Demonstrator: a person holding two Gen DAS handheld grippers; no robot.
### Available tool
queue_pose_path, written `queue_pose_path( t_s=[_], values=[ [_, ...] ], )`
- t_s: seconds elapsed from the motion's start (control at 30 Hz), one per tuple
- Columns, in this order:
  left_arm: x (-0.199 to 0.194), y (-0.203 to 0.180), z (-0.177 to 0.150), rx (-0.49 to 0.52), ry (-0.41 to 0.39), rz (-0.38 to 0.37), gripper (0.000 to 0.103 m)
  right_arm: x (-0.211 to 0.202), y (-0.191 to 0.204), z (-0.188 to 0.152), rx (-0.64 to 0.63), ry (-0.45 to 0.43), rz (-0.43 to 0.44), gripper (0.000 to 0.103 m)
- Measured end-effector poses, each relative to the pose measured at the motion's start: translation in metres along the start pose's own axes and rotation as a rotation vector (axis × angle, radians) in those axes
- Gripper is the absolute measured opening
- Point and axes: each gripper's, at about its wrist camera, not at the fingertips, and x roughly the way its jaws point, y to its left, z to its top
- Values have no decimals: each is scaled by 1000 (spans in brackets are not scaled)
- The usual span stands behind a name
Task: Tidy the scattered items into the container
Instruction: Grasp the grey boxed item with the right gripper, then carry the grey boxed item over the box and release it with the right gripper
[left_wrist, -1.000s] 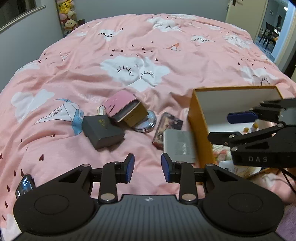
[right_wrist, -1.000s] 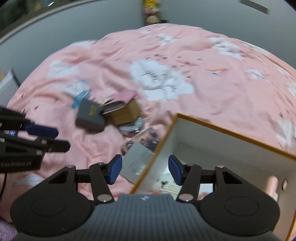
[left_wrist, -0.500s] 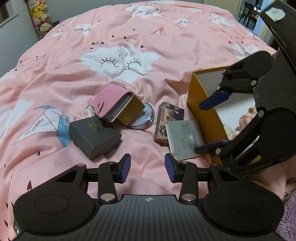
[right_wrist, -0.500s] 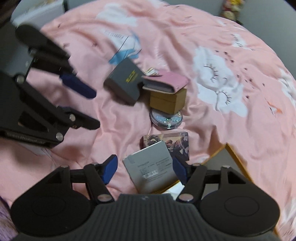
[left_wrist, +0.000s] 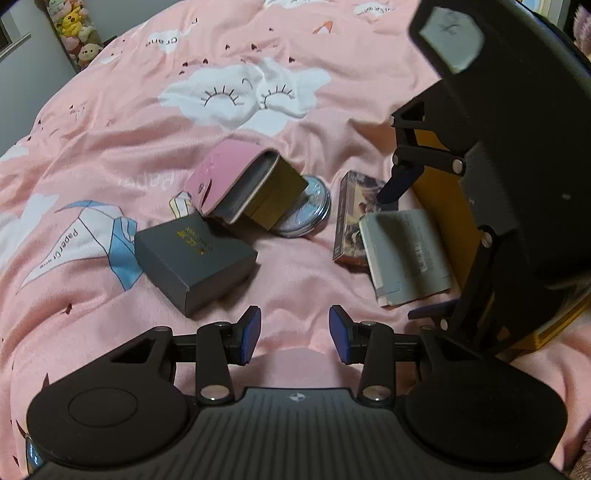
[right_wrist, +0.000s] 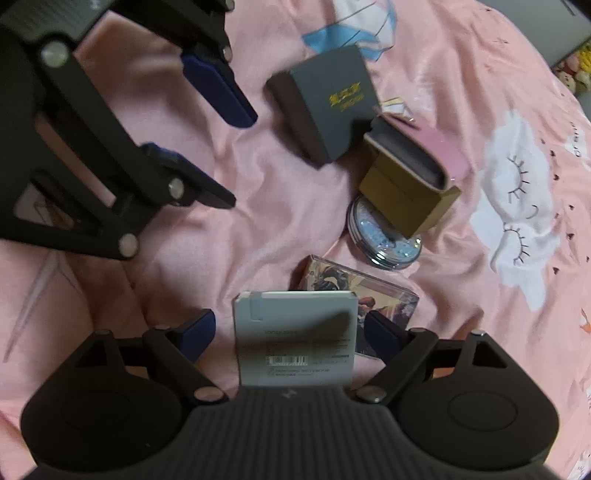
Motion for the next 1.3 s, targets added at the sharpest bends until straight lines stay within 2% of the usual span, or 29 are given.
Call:
queue_pose_path(
  t_s=[0.27, 0.47, 0.53, 0.77, 1.03, 1.3],
  values=[
    [12, -2, -1, 16, 33, 19, 47, 27, -9, 0, 15, 64, 20, 89],
    [15, -4, 0, 23, 31, 6, 47, 32, -17, 1, 33, 75, 38, 88],
    [15, -5, 0, 28, 26, -2, 47, 31, -18, -1, 37, 70, 39, 84],
    [11, -2, 0, 15, 12, -15, 47, 23, -17, -9, 25, 23, 25, 83],
    [2, 11, 1, -29, -11, -34, 47, -9, -21, -9, 32, -89, -1, 83],
    [-14, 23, 7, -52, -53, -118, 47, -61, -32, -4, 69, -191, -36, 83]
  ],
)
